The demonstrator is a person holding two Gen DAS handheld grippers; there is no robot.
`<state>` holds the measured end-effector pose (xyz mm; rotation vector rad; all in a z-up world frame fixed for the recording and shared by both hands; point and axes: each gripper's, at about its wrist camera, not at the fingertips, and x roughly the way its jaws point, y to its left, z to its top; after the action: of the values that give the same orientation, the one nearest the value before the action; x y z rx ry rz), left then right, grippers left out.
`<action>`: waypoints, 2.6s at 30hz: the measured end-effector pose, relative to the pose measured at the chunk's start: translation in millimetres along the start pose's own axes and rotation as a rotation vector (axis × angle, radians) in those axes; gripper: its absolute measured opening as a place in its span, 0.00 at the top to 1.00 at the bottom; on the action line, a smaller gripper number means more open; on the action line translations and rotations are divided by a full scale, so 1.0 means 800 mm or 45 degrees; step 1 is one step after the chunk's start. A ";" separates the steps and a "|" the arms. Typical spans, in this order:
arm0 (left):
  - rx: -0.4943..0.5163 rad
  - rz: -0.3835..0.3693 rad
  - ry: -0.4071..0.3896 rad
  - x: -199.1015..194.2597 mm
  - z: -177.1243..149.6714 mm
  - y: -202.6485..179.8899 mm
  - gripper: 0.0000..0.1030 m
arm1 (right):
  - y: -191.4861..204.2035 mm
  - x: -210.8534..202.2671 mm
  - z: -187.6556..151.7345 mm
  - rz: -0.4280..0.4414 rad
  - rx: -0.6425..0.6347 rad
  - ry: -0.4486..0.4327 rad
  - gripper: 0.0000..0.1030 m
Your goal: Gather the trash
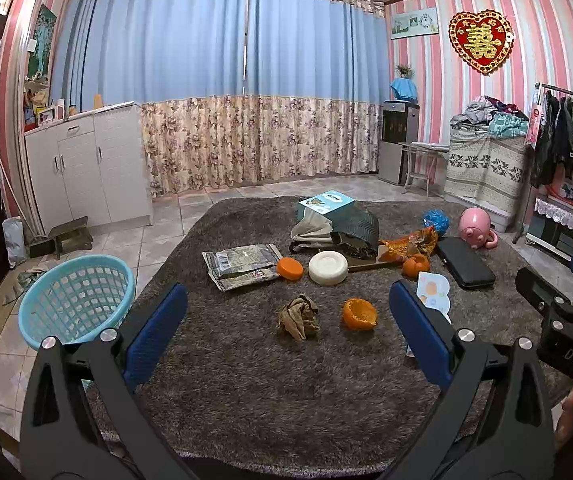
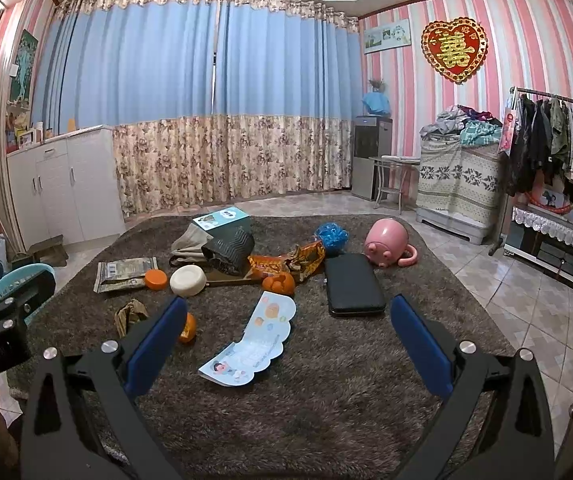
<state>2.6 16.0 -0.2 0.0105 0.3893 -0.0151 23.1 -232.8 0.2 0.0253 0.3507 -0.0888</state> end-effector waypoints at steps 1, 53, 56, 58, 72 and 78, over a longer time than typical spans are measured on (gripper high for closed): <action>0.000 0.001 0.000 0.000 0.000 0.000 0.05 | 0.000 0.000 0.000 0.003 0.003 -0.001 0.03; -0.008 0.011 -0.002 0.004 -0.004 0.009 0.05 | 0.000 0.000 0.000 -0.005 -0.007 -0.006 0.03; -0.006 0.011 -0.001 0.004 -0.004 0.009 0.05 | 0.000 0.000 0.000 -0.005 -0.006 -0.005 0.03; -0.004 0.012 0.001 0.004 -0.005 0.011 0.05 | 0.000 0.000 0.000 -0.006 -0.007 -0.005 0.03; -0.005 0.013 0.000 0.004 -0.006 0.014 0.05 | -0.001 0.001 0.001 -0.006 -0.005 -0.005 0.03; -0.002 0.013 0.001 0.004 -0.006 0.012 0.05 | 0.000 0.000 0.001 -0.005 -0.007 -0.005 0.03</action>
<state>4.2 25.4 -5.6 0.0110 0.3898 -0.0045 23.4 -232.8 0.5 0.0194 0.3471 -0.0917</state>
